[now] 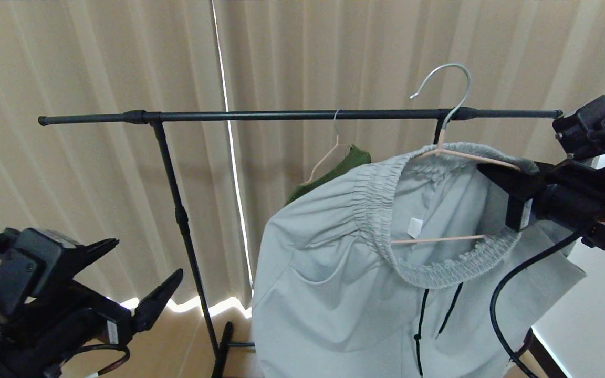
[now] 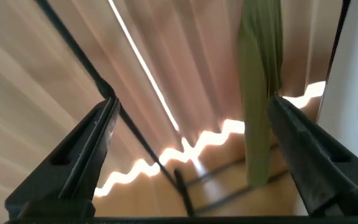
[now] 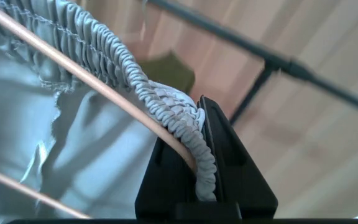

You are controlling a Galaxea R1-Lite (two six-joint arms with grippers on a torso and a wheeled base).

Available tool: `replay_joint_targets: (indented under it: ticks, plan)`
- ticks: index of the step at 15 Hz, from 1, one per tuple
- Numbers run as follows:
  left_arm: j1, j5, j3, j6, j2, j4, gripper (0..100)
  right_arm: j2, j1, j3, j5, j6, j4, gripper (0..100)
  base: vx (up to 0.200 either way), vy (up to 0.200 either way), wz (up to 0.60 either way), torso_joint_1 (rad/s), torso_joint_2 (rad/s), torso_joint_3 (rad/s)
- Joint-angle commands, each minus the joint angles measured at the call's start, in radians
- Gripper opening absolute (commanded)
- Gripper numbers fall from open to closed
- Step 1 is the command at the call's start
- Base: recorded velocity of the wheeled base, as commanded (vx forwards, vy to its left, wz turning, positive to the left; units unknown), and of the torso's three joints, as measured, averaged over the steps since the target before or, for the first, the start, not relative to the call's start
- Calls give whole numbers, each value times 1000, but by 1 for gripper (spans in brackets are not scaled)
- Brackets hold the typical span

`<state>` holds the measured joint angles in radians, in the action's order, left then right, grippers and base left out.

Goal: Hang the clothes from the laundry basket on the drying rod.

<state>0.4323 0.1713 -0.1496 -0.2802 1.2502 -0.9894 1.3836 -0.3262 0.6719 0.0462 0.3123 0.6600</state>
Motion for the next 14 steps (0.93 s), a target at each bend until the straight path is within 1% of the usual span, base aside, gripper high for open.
replay_joint_targets:
  ticks: [1,3,4,5,6,7,8,9,10,11,12,13,14]
  plan:
    - [-15,2,36,56,-149,34,100,-95,42,-32,23,1,-94,0,0,0,0,0,0,0]
    - [-27,2,44,144,-206,113,100,-161,78,-63,47,1,-180,0,0,0,0,0,0,0]
    - [-34,1,51,188,-247,179,100,-206,116,-78,70,1,-241,0,0,0,0,0,0,0]
    - [-34,-1,61,199,-272,215,100,-241,147,-84,80,1,-290,0,0,0,0,0,0,0]
    - [-34,-21,56,200,-278,236,100,-278,182,-86,81,1,-362,0,0,0,0,0,0,0]
    - [-34,-50,53,200,-281,236,100,-311,214,-84,83,1,-422,0,0,0,0,0,0,0]
    - [-34,-56,53,200,-279,236,100,-314,219,-83,83,1,-431,0,0,0,0,0,0,0]
    - [-35,-96,58,197,-281,236,100,-344,280,-78,84,1,-513,0,0,0,0,0,0,0]
    - [-35,-98,58,197,-279,236,100,-350,306,-77,93,2,-533,0,0,0,0,0,0,0]
    - [-35,-98,59,196,-281,236,100,-344,337,-72,127,2,-551,0,0,0,0,0,0,0]
    - [-35,-98,58,200,-284,236,100,-325,345,-61,153,2,-551,0,0,0,0,0,0,0]
    - [-35,-98,58,200,-284,236,100,-310,345,-55,164,1,-551,0,0,0,0,0,0,0]
    - [-35,-98,53,202,-284,235,100,-273,351,-38,182,-22,-546,0,0,0,0,0,0,0]
